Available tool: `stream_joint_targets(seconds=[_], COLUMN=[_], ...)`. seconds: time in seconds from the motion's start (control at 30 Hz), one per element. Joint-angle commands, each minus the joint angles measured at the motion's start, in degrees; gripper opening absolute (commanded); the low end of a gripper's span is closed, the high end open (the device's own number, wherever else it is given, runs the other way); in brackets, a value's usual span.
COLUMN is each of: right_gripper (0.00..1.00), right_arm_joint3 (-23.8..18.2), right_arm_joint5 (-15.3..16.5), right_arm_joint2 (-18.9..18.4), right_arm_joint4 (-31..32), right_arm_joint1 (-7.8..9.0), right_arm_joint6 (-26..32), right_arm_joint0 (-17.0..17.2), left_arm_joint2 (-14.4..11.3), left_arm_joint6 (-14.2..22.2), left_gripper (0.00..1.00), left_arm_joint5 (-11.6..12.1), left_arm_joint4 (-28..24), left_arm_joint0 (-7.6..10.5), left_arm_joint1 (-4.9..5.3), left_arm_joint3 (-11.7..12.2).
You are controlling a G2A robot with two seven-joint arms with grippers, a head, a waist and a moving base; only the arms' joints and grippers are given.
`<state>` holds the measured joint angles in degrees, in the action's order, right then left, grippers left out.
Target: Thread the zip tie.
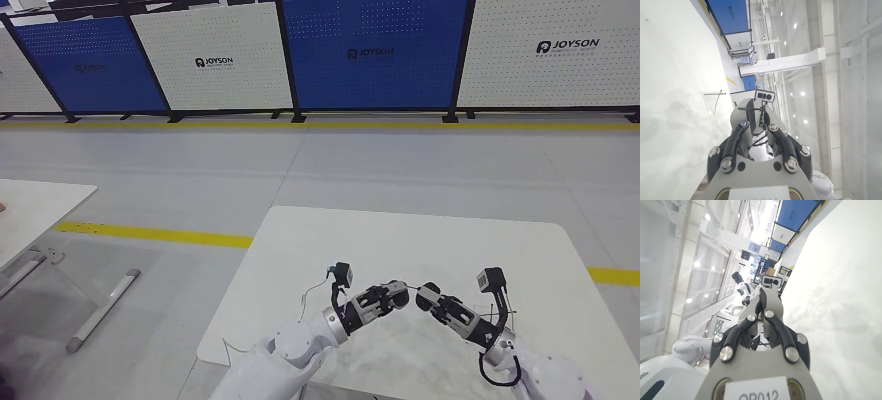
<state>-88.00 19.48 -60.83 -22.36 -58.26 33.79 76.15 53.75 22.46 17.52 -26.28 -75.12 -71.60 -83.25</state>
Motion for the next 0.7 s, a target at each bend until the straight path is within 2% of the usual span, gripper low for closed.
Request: stream_joint_targets(seconds=[0.0,0.13,0.2,0.33,0.67], right_gripper=[0.0,0.0,0.0,0.0,0.0], right_arm_joint3=[0.0,0.0,0.0,0.0,0.0], right_arm_joint5=[0.0,0.0,0.0,0.0,0.0], right_arm_joint2=[0.0,0.0,0.0,0.0,0.0], right_arm_joint4=[0.0,0.0,0.0,0.0,0.0], right_arm_joint1=[0.0,0.0,0.0,0.0,0.0], right_arm_joint6=[0.0,0.0,0.0,0.0,0.0], right_arm_joint0=[0.0,0.0,0.0,0.0,0.0], left_arm_joint2=[0.0,-0.1,-0.1,-0.3,-0.4], left_arm_joint6=[0.0,-0.5,-0.7,-1.3,-1.2], left_gripper=[0.16,0.21,0.18,0.0,0.0], left_arm_joint5=[0.0,-0.1,-0.2,-0.2,0.6], left_arm_joint4=[-0.2,-0.6,-0.8,-0.8,-0.5], left_arm_joint0=[0.16,0.41,0.56,0.96,1.08], left_arm_joint1=[-0.06,-0.19,-0.26,-0.43,-0.62], left_arm_joint3=[0.1,0.2,0.3,0.8,1.2])
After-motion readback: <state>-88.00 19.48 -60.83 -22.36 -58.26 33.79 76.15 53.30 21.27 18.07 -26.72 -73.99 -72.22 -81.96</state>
